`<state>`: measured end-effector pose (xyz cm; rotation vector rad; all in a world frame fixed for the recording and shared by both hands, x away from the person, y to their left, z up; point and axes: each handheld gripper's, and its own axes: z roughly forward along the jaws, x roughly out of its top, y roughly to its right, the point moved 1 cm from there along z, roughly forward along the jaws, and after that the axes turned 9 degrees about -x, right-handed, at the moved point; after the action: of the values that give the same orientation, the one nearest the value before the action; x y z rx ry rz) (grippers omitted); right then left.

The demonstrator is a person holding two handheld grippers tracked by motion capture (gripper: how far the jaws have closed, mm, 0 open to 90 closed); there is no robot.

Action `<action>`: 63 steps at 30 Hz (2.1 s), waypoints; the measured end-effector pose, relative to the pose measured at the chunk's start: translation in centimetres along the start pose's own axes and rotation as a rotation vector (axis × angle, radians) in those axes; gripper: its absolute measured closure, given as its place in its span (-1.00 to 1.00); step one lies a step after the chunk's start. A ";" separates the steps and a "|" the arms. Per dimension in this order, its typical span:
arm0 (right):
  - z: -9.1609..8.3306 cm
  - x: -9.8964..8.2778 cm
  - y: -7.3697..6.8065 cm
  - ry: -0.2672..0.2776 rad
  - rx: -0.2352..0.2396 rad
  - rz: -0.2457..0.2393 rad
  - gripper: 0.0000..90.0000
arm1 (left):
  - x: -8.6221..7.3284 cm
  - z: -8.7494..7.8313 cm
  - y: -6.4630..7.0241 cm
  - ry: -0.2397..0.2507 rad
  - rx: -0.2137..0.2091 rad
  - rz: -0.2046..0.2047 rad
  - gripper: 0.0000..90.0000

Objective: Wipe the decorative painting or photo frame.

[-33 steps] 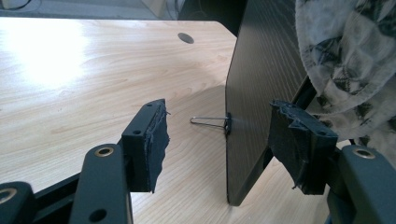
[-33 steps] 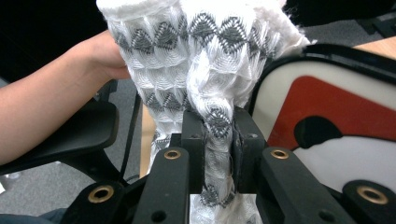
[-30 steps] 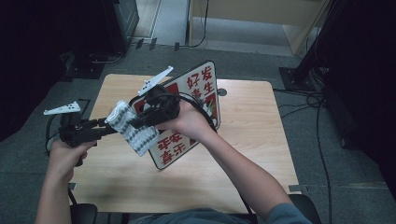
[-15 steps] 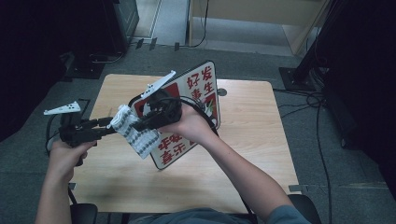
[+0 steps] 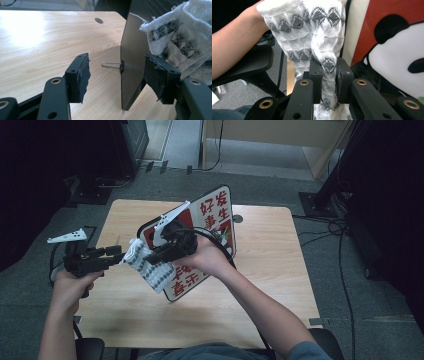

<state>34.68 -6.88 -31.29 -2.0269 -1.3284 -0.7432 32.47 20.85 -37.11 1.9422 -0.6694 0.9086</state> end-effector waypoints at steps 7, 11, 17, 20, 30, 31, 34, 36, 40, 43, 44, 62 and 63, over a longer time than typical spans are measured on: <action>0.3 -0.5 0.0 -0.016 0.003 0.001 0.76 | 0.0 0.0 0.0 0.001 -0.003 0.001 -0.14; 0.4 -0.8 0.1 -0.021 0.005 0.009 0.76 | 0.0 0.0 0.1 0.002 -0.005 0.004 -0.12; 0.7 -1.2 0.1 -0.030 0.006 0.011 0.76 | 0.0 -0.1 0.1 0.007 -0.005 0.000 -0.13; 0.8 -1.5 0.2 -0.030 0.010 0.018 0.76 | 0.1 -0.3 0.1 0.012 -0.005 -0.001 -0.13; 1.4 -2.4 0.3 -0.045 0.018 0.029 0.76 | 0.6 -0.2 1.0 0.002 -0.002 0.002 -0.01; 1.4 -2.5 0.3 -0.046 0.019 0.033 0.76 | 0.7 -0.2 1.1 0.001 0.000 0.008 0.00; 1.6 -2.7 0.3 -0.047 0.021 0.037 0.76 | 1.0 -0.2 1.5 0.005 -0.006 0.018 0.02; 1.7 -2.9 0.3 -0.050 0.021 0.037 0.76 | 1.1 -0.1 1.8 0.007 -0.005 0.027 0.03; 1.8 -3.2 0.3 -0.056 0.019 0.037 0.75 | 1.2 0.1 2.0 -0.001 0.003 0.044 -0.02; 2.0 -3.4 0.3 -0.063 0.019 0.042 0.75 | 1.3 0.3 2.2 -0.004 -0.006 0.045 -0.03; 2.0 -3.5 0.3 -0.065 0.018 0.040 0.75 | 1.3 0.4 2.3 -0.004 -0.010 0.047 -0.02; 3.2 -5.1 0.3 -0.084 0.020 0.060 0.75 | 2.3 1.8 3.7 -0.007 -0.062 0.073 0.12; 3.2 -5.1 0.3 -0.085 0.019 0.060 0.75 | 2.3 1.9 3.7 -0.009 -0.061 0.077 0.12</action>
<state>33.59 -7.67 -37.21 -2.0940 -1.3112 -0.6212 31.75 17.17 -34.18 1.8785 -0.7733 0.9161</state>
